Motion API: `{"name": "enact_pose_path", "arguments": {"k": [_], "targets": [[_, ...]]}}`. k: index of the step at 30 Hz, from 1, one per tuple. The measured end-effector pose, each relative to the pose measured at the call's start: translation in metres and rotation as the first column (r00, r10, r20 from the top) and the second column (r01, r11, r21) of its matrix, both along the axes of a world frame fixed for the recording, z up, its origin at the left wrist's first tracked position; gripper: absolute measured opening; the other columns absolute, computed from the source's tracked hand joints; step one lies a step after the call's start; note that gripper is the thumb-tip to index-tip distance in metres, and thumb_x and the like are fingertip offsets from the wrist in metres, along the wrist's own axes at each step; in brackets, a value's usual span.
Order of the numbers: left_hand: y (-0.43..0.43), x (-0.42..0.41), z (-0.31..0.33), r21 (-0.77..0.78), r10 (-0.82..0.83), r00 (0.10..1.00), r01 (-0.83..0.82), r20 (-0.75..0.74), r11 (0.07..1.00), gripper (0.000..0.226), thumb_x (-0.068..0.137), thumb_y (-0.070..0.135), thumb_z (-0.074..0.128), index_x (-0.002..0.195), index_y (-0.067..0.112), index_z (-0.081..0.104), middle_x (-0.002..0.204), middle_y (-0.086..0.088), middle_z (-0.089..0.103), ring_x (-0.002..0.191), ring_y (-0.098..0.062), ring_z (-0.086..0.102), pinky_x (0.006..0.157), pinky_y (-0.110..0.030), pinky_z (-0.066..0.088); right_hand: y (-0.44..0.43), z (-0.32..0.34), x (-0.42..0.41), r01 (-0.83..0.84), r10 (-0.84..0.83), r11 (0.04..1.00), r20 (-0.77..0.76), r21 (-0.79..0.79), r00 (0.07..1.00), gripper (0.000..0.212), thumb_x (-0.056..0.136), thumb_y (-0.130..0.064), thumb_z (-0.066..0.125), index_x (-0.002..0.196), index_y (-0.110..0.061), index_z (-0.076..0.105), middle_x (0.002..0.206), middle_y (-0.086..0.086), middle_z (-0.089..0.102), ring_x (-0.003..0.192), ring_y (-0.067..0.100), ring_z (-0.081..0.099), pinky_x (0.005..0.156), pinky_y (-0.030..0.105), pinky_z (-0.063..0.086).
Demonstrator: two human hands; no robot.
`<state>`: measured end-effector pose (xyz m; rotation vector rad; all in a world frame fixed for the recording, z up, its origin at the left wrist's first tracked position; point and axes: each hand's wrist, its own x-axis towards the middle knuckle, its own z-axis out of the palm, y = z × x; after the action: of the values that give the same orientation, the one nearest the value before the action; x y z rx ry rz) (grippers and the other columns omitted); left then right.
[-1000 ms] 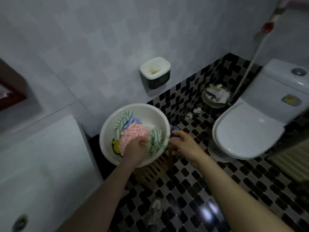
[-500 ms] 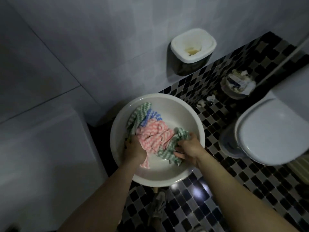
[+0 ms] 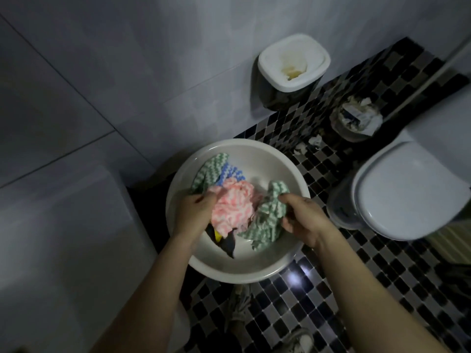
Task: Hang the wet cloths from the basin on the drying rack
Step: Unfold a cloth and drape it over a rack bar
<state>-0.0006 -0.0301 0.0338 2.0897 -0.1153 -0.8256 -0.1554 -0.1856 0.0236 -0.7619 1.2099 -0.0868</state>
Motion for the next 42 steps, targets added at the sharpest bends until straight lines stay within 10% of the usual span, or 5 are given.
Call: {"name": "enact_pose_path", "arguments": {"k": [10,17,27,34,42], "targets": [[-0.026,-0.027,0.068,-0.298,-0.158,0.958,0.082,-0.239,0.951,0.029,0.094,0.039,0.058,0.085,0.018,0.076,0.082,0.001,0.077,0.082,-0.016,0.073,0.077,-0.03,0.056,0.029,0.084,0.004,-0.219,0.2,0.976,0.389,0.004,0.899,0.047,0.082,-0.024,0.067,0.124,-0.008,0.055,0.112,0.014,0.071,0.104,0.028,0.068,0.082,0.04,0.059],[-0.022,-0.033,0.086,-0.397,-0.356,0.903,0.242,-0.242,0.885,0.048,0.064,0.062,0.076,0.094,0.025,0.075,0.097,0.0,0.075,0.096,-0.021,0.069,0.094,-0.044,0.051,0.03,0.095,0.0,0.13,-0.107,0.99,0.318,-0.052,0.942,0.031,0.095,-0.014,0.056,0.121,0.001,0.06,0.108,0.017,0.071,0.094,0.026,0.07,0.08,0.038,0.058],[-0.011,-0.045,0.129,-0.758,-0.538,0.746,0.069,-0.393,0.649,0.027,0.071,-0.003,0.066,0.091,0.013,0.06,0.091,-0.014,0.062,0.077,-0.021,0.065,0.064,-0.03,0.055,0.04,0.144,-0.047,0.237,-0.178,0.956,0.301,-0.173,0.937,0.018,0.086,-0.002,0.054,0.1,-0.001,0.065,0.082,0.014,0.073,0.066,0.021,0.07,0.055,0.026,0.054],[-0.016,-0.08,0.166,-0.69,-0.736,0.677,0.528,-0.012,0.496,0.064,0.068,-0.022,0.064,0.119,0.015,0.06,0.107,-0.003,0.068,0.1,-0.017,0.065,0.082,-0.025,0.053,0.068,0.184,-0.079,0.05,0.155,0.915,0.46,-0.401,0.874,0.05,0.086,0.011,0.055,0.126,-0.02,0.057,0.107,0.007,0.069,0.089,0.02,0.067,0.077,0.032,0.056],[-0.026,-0.152,0.2,-0.419,-0.604,0.762,0.639,0.234,0.645,0.036,0.094,0.026,0.059,0.062,0.013,0.069,0.057,0.007,0.062,0.056,-0.007,0.054,0.057,-0.022,0.042,0.102,0.204,-0.146,0.241,-0.059,0.881,0.411,-0.407,0.91,0.04,0.083,0.019,0.043,0.093,-0.009,0.07,0.073,0.007,0.071,0.064,0.017,0.066,0.06,0.027,0.057]]}}
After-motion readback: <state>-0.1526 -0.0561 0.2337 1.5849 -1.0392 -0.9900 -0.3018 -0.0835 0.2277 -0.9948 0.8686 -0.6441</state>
